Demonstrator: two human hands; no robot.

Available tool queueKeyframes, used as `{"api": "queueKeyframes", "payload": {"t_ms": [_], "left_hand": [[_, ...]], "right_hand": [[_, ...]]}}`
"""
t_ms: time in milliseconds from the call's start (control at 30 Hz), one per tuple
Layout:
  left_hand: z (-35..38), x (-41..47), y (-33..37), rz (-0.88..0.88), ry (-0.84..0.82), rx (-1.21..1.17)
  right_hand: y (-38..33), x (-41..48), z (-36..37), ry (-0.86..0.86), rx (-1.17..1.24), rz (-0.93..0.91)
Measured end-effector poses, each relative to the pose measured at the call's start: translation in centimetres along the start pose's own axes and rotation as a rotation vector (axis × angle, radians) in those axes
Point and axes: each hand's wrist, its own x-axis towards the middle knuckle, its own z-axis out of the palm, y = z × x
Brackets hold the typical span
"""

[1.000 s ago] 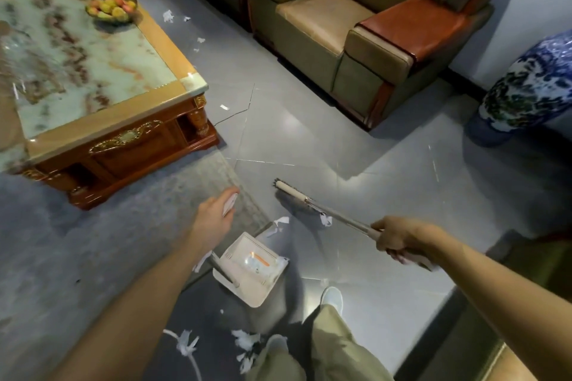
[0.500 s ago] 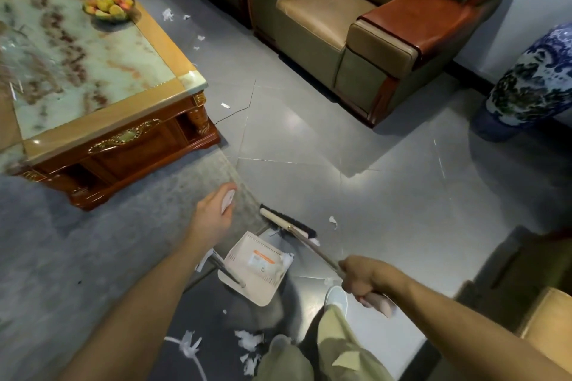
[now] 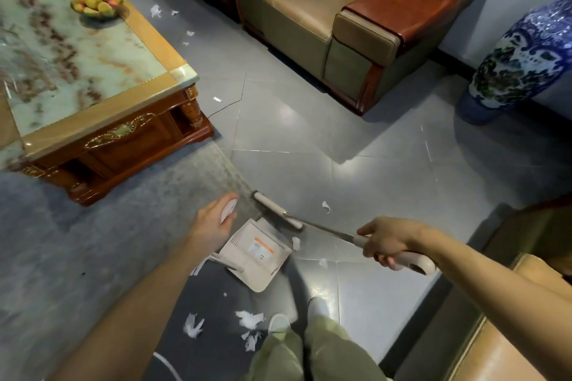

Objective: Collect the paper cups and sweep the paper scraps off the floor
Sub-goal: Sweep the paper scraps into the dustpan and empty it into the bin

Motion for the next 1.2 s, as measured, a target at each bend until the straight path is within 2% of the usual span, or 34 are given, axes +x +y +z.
{"api": "queueKeyframes", "payload": {"t_ms": [167,367,533,667,767,900,1000,1200], "left_hand": [[-0.3,0.0,0.1,0.143,-0.071,0.056],[-0.4,0.0,-1.5,0.314,-0.069,0.078],[0.0,0.4,-3.0,0.332,-0.120,0.060],[-0.7,1.7,-4.5,0.184,-0.176,0.075],[-1.5,1.8,-4.9,0.220,-0.162,0.041],[-1.8,-0.3,-5.4,0.384,-0.195,-0.021],[-1.9,-2.0,-6.1,0.379,-0.242,-0.019],[-4.4,-4.1,-9.4,0.394,-0.241,-0.014]], "right_hand": [[1.4,1.9,-1.4,0.139,-0.034,0.040],[2.7,4.4,-2.3,0.282,-0.187,0.116],[3.5,5.6,0.0,0.244,-0.158,0.194],[2.6,5.3,5.3,0.177,-0.014,0.210],[1.1,4.2,10.3,0.187,0.051,0.199],[-2.8,0.6,19.9,0.133,0.108,0.181],[-4.8,-2.8,26.5,0.070,0.155,0.190],[-2.9,-9.7,33.1,0.069,0.600,0.231]]}}
